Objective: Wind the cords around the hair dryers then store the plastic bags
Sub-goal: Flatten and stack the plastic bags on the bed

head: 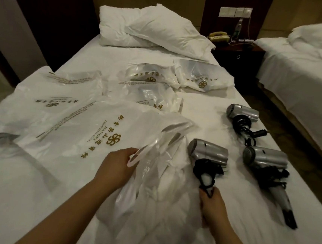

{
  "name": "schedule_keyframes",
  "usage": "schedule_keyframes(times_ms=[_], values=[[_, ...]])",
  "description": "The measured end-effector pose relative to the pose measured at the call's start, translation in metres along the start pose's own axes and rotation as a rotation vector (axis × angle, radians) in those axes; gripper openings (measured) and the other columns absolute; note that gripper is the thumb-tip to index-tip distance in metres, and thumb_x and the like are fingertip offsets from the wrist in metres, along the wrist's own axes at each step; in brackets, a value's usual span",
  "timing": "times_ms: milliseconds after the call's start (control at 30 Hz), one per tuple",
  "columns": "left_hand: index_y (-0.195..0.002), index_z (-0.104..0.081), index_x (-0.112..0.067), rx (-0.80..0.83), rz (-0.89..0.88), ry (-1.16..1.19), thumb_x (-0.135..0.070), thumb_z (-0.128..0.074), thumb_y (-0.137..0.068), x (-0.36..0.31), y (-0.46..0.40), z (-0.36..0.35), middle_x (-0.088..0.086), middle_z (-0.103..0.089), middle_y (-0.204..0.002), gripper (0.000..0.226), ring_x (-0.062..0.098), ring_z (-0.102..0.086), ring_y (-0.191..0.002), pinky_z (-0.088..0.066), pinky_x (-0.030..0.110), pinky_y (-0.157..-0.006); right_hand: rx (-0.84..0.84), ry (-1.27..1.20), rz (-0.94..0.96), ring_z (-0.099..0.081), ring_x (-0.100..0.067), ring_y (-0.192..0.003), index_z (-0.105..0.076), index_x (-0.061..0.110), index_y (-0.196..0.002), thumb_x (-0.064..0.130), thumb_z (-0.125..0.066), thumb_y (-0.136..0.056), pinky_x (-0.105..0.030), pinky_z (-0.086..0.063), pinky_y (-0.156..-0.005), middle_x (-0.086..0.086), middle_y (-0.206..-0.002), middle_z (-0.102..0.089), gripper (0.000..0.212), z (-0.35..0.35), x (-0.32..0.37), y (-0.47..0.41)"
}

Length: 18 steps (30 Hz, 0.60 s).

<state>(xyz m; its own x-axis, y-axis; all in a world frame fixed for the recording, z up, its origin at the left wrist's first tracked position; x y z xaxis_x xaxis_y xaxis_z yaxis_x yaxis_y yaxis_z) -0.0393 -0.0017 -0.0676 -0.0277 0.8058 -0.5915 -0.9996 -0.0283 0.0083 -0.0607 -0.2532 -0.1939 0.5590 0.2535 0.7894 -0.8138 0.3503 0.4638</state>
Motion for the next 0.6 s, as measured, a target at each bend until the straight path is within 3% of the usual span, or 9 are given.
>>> schedule_keyframes(times_ms=[67, 167, 233, 300, 467, 600], values=[[-0.114, -0.065, -0.03, 0.011, -0.03, -0.084, -0.033, -0.042, -0.097, 0.002, 0.008, 0.0, 0.0, -0.07, -0.1, 0.029, 0.017, -0.062, -0.088, -0.039, 0.023, -0.065, -0.028, -0.023, 0.006, -0.057, -0.032, -0.084, -0.05, 0.008, -0.105, 0.031, -0.055, -0.091, -0.039, -0.046, -0.072, -0.017, -0.096, -0.059, 0.028, 0.003, -0.01, 0.026], [-0.117, -0.062, -0.034, 0.018, -0.041, -0.231, -0.034, -0.04, -0.098, 0.003, 0.016, 0.001, 0.0, -0.068, -0.104, 0.029, 0.019, -0.061, -0.094, -0.039, 0.024, -0.068, -0.069, -0.075, 0.066, -0.051, -0.022, -0.067, -0.052, 0.006, -0.091, 0.033, -0.051, -0.094, -0.034, -0.042, -0.066, -0.011, -0.078, -0.056, 0.028, 0.006, -0.022, 0.059], [-0.116, -0.061, -0.032, 0.005, -0.045, -0.262, -0.035, -0.039, -0.099, 0.0, 0.02, 0.004, 0.001, -0.067, -0.105, 0.029, 0.02, -0.06, -0.096, -0.043, 0.025, -0.07, -0.09, -0.069, 0.086, -0.048, -0.018, -0.063, -0.052, 0.007, -0.096, 0.03, -0.048, -0.096, -0.028, -0.04, -0.061, -0.003, -0.071, -0.052, 0.024, 0.002, -0.024, 0.082], [-0.114, -0.062, -0.028, 0.002, -0.053, -0.255, -0.034, -0.039, -0.098, -0.001, 0.023, 0.007, 0.002, -0.067, -0.104, 0.028, 0.021, -0.06, -0.095, -0.047, 0.027, -0.073, -0.137, -0.099, 0.089, -0.051, -0.026, -0.068, -0.053, 0.003, -0.102, 0.029, -0.052, -0.093, -0.03, -0.036, -0.065, -0.006, -0.07, -0.052, 0.028, -0.006, -0.024, 0.099], [-0.118, -0.055, -0.026, 0.005, -0.136, -0.291, -0.036, -0.041, -0.097, -0.007, 0.033, 0.014, 0.004, -0.067, -0.105, 0.027, 0.023, -0.061, -0.092, -0.052, 0.035, -0.076, -0.013, -0.007, 0.19, -0.058, -0.029, -0.108, -0.047, 0.016, -0.124, 0.033, -0.056, -0.092, -0.023, -0.033, -0.07, -0.008, -0.101, -0.061, 0.038, -0.037, -0.004, 0.14], [-0.147, -0.026, -0.031, 0.09, -0.169, -0.426, -0.037, -0.046, -0.096, -0.009, 0.05, 0.022, 0.007, -0.058, -0.126, 0.056, 0.026, -0.056, -0.11, -0.045, 0.029, -0.08, 0.17, 0.15, 0.363, -0.057, -0.022, -0.112, -0.044, 0.022, -0.13, 0.036, -0.052, -0.094, -0.018, -0.035, -0.073, -0.003, -0.12, -0.062, 0.04, -0.069, 0.017, 0.163]])
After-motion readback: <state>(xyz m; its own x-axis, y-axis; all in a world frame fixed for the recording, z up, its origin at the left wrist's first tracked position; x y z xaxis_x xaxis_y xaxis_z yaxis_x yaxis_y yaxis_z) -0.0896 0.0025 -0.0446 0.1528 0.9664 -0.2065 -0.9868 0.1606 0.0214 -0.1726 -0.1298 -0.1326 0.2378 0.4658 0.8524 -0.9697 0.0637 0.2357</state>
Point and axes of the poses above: each hand's wrist, its own y-axis away from the middle knuckle, its own z-axis out of the back of the hand, x = y × z, the point moved 2 cm from there along -y, towards the middle knuckle
